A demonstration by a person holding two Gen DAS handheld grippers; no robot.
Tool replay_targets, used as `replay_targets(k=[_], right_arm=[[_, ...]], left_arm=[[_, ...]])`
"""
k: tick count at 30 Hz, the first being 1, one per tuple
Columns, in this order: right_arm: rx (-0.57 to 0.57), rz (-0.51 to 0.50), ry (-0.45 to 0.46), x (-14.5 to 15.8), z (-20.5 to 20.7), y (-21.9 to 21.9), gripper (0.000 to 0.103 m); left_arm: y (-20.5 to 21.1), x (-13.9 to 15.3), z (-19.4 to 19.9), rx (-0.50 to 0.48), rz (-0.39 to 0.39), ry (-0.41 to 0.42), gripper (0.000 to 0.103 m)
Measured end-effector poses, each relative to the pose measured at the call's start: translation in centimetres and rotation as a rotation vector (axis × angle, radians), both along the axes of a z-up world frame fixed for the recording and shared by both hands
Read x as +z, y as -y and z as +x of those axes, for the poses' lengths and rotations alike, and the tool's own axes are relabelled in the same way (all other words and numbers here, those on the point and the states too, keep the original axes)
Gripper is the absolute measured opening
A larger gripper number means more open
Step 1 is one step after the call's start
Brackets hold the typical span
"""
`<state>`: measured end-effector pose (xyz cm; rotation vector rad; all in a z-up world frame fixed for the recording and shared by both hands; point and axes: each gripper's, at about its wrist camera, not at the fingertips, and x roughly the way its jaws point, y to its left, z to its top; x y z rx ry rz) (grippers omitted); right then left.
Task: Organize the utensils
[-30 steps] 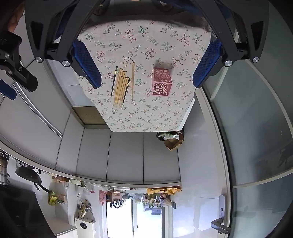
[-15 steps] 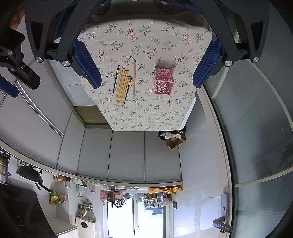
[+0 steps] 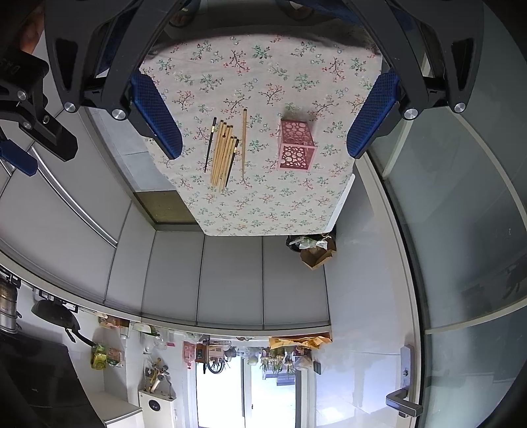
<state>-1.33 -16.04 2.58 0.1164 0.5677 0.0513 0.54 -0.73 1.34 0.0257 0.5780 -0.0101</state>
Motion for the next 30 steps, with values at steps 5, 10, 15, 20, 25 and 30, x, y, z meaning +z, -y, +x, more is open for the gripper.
replay_targets(k=[5, 10, 15, 20, 25, 30], right_arm=[[0.001, 0.002, 0.0, -0.04, 0.03, -0.07, 0.096], [0.003, 0.002, 0.0, -0.08, 0.07, -0.05, 0.096], [0.003, 0.005, 0.003, -0.07, 0.02, -0.06, 0.096], [0.0, 0.008, 0.002, 0.06, 0.07, -0.05, 0.096], [0.002, 0.009, 0.002, 0.07, 0.06, -0.04, 0.096], [0.002, 0.01, 0.003, 0.07, 0.06, -0.09, 0.096]], left_arm=[[0.09, -0.12, -0.11, -0.002, 0.002, 0.001, 0.096], [0.22, -0.14, -0.3, -0.003, 0.002, 0.001, 0.096], [0.35, -0.09, -0.35, -0.006, 0.004, 0.003, 0.096], [0.4, -0.13, -0.41, -0.006, 0.004, 0.003, 0.096], [0.47, -0.07, -0.35, -0.01, 0.005, 0.003, 0.096], [0.56, -0.06, -0.35, -0.012, 0.006, 0.004, 0.096]])
